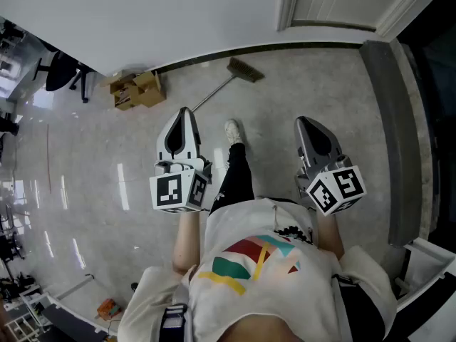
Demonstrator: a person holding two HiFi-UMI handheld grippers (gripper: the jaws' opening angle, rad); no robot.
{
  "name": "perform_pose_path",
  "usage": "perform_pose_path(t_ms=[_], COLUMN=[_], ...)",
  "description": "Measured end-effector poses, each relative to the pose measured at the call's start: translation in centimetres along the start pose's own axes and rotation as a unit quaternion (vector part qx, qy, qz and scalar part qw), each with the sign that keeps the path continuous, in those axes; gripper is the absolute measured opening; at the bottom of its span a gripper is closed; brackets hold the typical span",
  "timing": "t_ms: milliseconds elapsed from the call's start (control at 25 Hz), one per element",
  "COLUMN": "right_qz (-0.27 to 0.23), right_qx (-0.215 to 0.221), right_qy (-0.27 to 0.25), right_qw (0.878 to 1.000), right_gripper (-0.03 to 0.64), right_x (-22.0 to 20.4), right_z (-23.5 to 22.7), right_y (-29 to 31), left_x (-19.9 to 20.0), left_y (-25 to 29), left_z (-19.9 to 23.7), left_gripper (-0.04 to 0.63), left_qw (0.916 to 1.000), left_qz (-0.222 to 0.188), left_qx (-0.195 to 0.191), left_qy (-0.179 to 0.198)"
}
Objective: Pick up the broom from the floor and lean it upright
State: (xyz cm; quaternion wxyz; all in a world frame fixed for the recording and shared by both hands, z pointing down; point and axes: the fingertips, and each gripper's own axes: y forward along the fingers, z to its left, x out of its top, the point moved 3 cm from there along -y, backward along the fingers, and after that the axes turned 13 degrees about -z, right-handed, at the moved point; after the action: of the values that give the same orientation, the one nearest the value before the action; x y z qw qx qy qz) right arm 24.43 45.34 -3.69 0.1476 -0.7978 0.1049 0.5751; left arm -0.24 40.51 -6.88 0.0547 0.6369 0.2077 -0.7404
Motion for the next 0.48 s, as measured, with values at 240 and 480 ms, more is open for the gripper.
perform_pose_path(t_ms=[240, 480], right_qz=[0.008, 0.031], right_qx=[-0.019, 0.012], right_qy=[-0.038, -0.116], right_qw=[0.999, 0.993], right_gripper=[0.011, 0.011], right_x=[0.6, 1.6], right_z=[-4.3, -5.4], right_y=[16.2, 32.0], left_x=[-2.4, -4.3], left_y=[14.6, 27.7], left_z=[9.6, 17.9], left_gripper=[0.044, 0.044], left_qw=[1.0000, 0.9998], left_qz=[0.000, 0.010], left_qx=[0.004, -0.002], left_qy=[-0.003, -0.018])
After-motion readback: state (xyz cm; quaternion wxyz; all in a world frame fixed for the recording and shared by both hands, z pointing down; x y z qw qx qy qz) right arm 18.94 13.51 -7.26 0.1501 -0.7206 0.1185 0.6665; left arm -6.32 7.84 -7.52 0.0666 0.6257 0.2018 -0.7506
